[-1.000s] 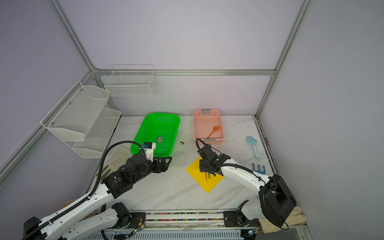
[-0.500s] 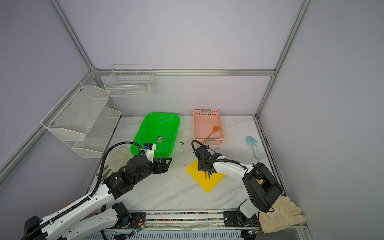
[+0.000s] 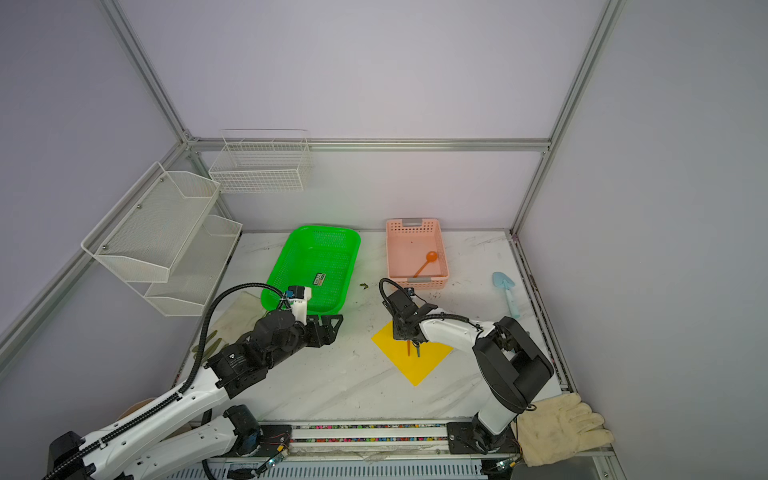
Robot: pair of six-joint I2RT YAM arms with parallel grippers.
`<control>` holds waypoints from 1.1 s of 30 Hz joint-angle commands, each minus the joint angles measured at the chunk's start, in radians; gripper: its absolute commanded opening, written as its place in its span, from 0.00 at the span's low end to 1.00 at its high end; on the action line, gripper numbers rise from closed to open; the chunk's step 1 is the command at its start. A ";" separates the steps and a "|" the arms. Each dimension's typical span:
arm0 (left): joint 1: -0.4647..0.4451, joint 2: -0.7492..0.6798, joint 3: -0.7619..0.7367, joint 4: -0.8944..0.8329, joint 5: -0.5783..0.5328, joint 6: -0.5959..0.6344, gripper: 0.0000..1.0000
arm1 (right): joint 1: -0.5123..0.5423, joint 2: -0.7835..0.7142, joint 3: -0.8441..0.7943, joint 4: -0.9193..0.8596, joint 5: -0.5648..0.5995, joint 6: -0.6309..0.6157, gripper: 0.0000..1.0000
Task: Place the utensils on the paper napkin and roll it up
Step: 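Lower the orange fork beside the teal knife and open the right gripper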
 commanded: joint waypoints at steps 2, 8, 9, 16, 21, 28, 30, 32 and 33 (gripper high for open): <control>-0.007 -0.006 -0.032 0.037 -0.012 -0.006 0.87 | 0.007 0.021 0.020 -0.001 0.022 -0.009 0.06; -0.007 -0.005 -0.031 0.037 -0.013 -0.005 0.86 | 0.007 0.026 0.024 -0.003 0.029 -0.018 0.06; -0.007 -0.004 -0.030 0.038 -0.013 -0.005 0.86 | 0.007 0.027 0.024 -0.003 0.032 -0.019 0.06; -0.007 0.000 -0.027 0.039 -0.013 -0.001 0.86 | 0.007 0.036 0.022 -0.007 0.046 -0.031 0.06; -0.007 -0.001 -0.029 0.040 -0.013 -0.002 0.86 | 0.007 0.037 0.027 -0.013 0.057 -0.039 0.06; -0.007 -0.002 -0.026 0.041 -0.014 0.001 0.86 | 0.007 0.051 0.029 -0.013 0.052 -0.047 0.08; -0.007 -0.001 -0.026 0.040 -0.016 0.003 0.86 | 0.007 0.050 0.028 -0.016 0.056 -0.050 0.08; -0.007 0.000 -0.024 0.041 -0.017 0.003 0.86 | 0.007 0.050 0.029 -0.019 0.059 -0.050 0.08; -0.008 0.002 -0.024 0.040 -0.016 0.003 0.86 | 0.007 0.048 0.028 -0.020 0.059 -0.050 0.09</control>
